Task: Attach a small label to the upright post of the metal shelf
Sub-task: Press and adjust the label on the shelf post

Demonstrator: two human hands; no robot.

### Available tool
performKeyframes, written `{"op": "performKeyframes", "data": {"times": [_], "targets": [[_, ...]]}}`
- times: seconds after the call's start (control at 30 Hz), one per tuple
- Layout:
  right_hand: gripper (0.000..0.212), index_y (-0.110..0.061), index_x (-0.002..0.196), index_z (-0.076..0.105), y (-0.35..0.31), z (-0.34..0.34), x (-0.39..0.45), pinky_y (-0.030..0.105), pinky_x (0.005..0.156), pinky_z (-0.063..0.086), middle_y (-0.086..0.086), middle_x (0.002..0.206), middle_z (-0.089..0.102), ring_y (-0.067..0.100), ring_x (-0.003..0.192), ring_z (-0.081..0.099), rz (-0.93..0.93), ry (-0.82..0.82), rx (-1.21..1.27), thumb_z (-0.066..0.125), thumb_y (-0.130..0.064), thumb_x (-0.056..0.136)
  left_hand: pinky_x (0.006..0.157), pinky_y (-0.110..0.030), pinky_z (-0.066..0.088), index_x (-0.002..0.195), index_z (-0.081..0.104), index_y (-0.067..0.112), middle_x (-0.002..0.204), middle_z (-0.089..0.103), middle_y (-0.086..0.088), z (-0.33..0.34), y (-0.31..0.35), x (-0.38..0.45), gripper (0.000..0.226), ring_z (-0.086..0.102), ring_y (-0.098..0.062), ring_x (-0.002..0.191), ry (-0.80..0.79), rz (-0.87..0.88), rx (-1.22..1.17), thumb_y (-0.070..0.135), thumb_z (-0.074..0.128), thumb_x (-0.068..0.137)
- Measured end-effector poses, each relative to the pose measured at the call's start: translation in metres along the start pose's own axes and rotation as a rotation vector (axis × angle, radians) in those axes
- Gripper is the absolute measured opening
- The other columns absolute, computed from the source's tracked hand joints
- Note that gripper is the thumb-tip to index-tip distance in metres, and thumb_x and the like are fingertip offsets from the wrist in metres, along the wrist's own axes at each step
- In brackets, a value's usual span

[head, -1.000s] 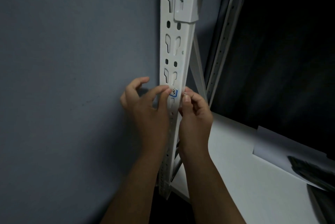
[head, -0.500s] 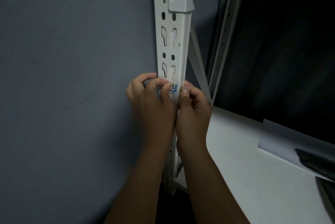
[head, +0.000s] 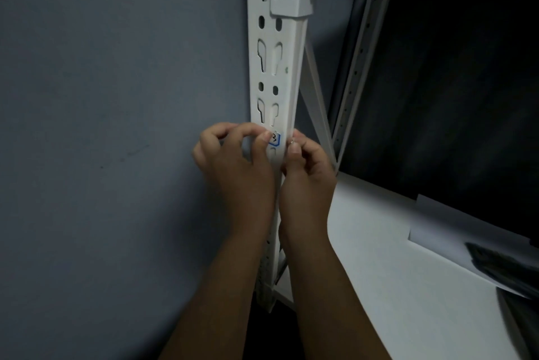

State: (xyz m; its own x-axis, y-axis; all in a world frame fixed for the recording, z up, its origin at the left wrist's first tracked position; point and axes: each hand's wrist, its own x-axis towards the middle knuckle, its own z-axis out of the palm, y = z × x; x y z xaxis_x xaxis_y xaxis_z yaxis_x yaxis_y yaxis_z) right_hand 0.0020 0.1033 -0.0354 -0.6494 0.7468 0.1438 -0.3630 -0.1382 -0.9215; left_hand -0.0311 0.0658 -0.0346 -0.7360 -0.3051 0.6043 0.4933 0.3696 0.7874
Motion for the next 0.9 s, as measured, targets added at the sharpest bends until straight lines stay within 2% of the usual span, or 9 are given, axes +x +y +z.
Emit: {"op": "performKeyframes", "data": {"times": [0.1, 0.2, 0.3, 0.37, 0.43, 0.53, 0.7, 0.83, 0.9], "targets": [[0.012, -0.019, 0.096, 0.064, 0.000, 0.002, -0.001, 0.031, 0.086, 0.057, -0.002, 0.116, 0.065, 0.013, 0.103, 0.064, -0.004, 0.004, -0.026, 0.053, -0.012, 0.096, 0.076, -0.008, 0.021, 0.080, 0.068, 0.017, 0.097, 0.040, 0.007, 0.001, 0.001, 0.001, 0.002, 0.030, -0.011, 0.098, -0.050, 0.037, 0.085, 0.018, 0.067, 0.082], [0.014, -0.019, 0.094, 0.065, -0.001, -0.001, 0.001, 0.023, 0.080, 0.056, -0.008, 0.107, 0.068, 0.004, 0.094, 0.066, 0.001, 0.006, -0.005, 0.053, -0.011, 0.095, 0.077, -0.011, 0.024, 0.079, 0.068, 0.021, 0.097, 0.040, 0.009, -0.003, -0.002, 0.003, 0.004, 0.028, -0.007, 0.098, -0.069, 0.077, 0.081, 0.022, 0.067, 0.082], [0.016, -0.013, 0.098, 0.066, -0.003, -0.006, 0.004, 0.019, 0.075, 0.053, -0.006, 0.102, 0.070, 0.002, 0.088, 0.067, 0.031, -0.013, 0.042, 0.051, -0.010, 0.096, 0.080, -0.009, 0.030, 0.076, 0.070, 0.025, 0.093, 0.040, 0.015, -0.009, -0.006, 0.007, 0.003, 0.028, -0.002, 0.097, -0.043, 0.080, 0.042, 0.027, 0.072, 0.078], [0.017, -0.012, 0.100, 0.066, -0.005, -0.009, 0.005, 0.014, 0.068, 0.052, -0.007, 0.098, 0.071, -0.001, 0.084, 0.067, 0.045, -0.033, 0.060, 0.050, -0.009, 0.096, 0.078, -0.010, 0.034, 0.077, 0.071, 0.025, 0.090, 0.037, 0.021, -0.012, -0.007, 0.007, 0.002, 0.030, -0.002, 0.095, -0.036, 0.094, 0.012, 0.025, 0.073, 0.077], [0.016, -0.013, 0.099, 0.066, -0.004, -0.009, 0.005, 0.015, 0.066, 0.051, -0.008, 0.097, 0.071, -0.001, 0.082, 0.067, 0.056, -0.038, 0.066, 0.050, -0.010, 0.096, 0.078, -0.006, 0.033, 0.078, 0.072, 0.023, 0.091, 0.039, 0.020, -0.013, -0.006, 0.006, 0.002, 0.031, -0.002, 0.094, -0.047, 0.101, -0.016, 0.022, 0.073, 0.078], [0.016, -0.013, 0.099, 0.066, -0.003, -0.008, 0.005, 0.017, 0.068, 0.052, -0.007, 0.100, 0.070, 0.000, 0.085, 0.067, 0.042, -0.028, 0.046, 0.050, -0.011, 0.096, 0.076, -0.006, 0.034, 0.077, 0.072, 0.020, 0.093, 0.044, 0.014, -0.012, -0.006, 0.006, 0.001, 0.031, -0.001, 0.094, -0.053, 0.093, -0.044, 0.020, 0.072, 0.078], [0.015, -0.022, 0.094, 0.065, 0.001, -0.003, 0.003, 0.026, 0.081, 0.055, -0.003, 0.111, 0.068, 0.009, 0.099, 0.066, 0.032, -0.006, 0.016, 0.052, -0.014, 0.096, 0.085, -0.022, 0.039, 0.075, 0.067, 0.024, 0.091, 0.043, 0.018, -0.008, -0.002, 0.007, 0.008, 0.034, -0.005, 0.099, -0.114, -0.031, -0.075, 0.018, 0.071, 0.080], [0.016, -0.024, 0.094, 0.065, 0.000, -0.003, 0.001, 0.023, 0.079, 0.055, -0.005, 0.109, 0.067, 0.009, 0.099, 0.065, 0.020, -0.010, 0.020, 0.053, -0.014, 0.096, 0.084, -0.018, 0.032, 0.073, 0.061, 0.024, 0.094, 0.044, 0.010, -0.008, -0.002, 0.010, 0.014, 0.029, -0.001, 0.096, -0.153, 0.068, 0.014, 0.014, 0.068, 0.081], [0.016, -0.023, 0.095, 0.065, -0.002, -0.005, 0.001, 0.023, 0.078, 0.055, -0.004, 0.109, 0.067, 0.010, 0.097, 0.066, 0.027, -0.020, 0.017, 0.052, -0.013, 0.096, 0.084, -0.019, 0.033, 0.075, 0.064, 0.021, 0.094, 0.044, 0.010, -0.011, -0.004, 0.010, 0.009, 0.029, -0.002, 0.096, -0.152, 0.080, 0.022, 0.016, 0.068, 0.081]]}}
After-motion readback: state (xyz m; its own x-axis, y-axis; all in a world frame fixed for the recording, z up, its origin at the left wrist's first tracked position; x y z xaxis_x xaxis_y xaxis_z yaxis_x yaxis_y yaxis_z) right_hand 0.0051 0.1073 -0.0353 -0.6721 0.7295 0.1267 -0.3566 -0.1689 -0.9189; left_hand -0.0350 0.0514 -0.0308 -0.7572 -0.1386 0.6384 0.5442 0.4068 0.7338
